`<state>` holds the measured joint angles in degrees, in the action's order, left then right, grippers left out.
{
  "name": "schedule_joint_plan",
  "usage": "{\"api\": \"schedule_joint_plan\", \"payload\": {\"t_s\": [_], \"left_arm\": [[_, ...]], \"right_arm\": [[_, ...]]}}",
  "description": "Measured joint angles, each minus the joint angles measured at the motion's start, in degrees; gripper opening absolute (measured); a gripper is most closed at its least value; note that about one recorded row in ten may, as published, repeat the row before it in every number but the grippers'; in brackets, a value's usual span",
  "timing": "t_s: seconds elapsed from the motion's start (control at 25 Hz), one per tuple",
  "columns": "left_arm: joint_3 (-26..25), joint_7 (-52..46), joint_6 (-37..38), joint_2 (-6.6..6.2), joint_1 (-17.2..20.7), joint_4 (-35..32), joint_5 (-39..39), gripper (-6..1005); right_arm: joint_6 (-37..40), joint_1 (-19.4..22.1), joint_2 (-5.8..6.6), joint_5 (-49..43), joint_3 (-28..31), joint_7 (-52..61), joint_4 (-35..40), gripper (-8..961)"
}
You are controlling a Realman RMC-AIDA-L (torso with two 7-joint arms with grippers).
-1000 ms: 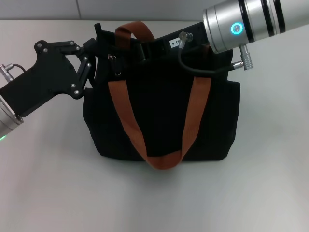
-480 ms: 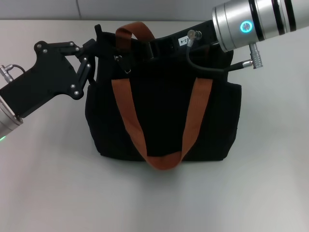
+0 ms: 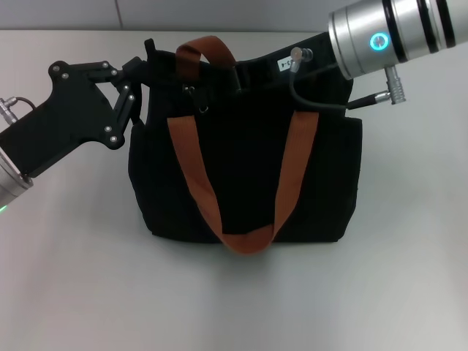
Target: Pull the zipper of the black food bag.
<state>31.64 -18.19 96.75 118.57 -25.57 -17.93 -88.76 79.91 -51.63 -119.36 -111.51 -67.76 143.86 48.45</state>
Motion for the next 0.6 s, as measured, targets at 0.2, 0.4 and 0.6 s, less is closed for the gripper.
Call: {"api": "schedule_joint_plan", "payload": {"t_s": [0.2, 0.4, 0.6], "left_arm": [[0.01, -0.01, 0.02, 0.00, 0.00, 0.00, 0.03, 22], [0.00, 0.00, -0.03, 0.00, 0.00, 0.00, 0.11, 23], [0.01, 0.00, -0.33, 0.00, 0.00, 0.00, 0.29, 23]], "right_arm": [[0.38, 2.22, 0.00, -0.97, 0.00, 1.52, 3.38, -4], [0.67, 3.81, 0.00, -1.97, 0.00, 2.52, 5.79, -4], [1.59, 5.24, 0.01, -2.17, 0.24, 2.84, 7.18, -4]]}}
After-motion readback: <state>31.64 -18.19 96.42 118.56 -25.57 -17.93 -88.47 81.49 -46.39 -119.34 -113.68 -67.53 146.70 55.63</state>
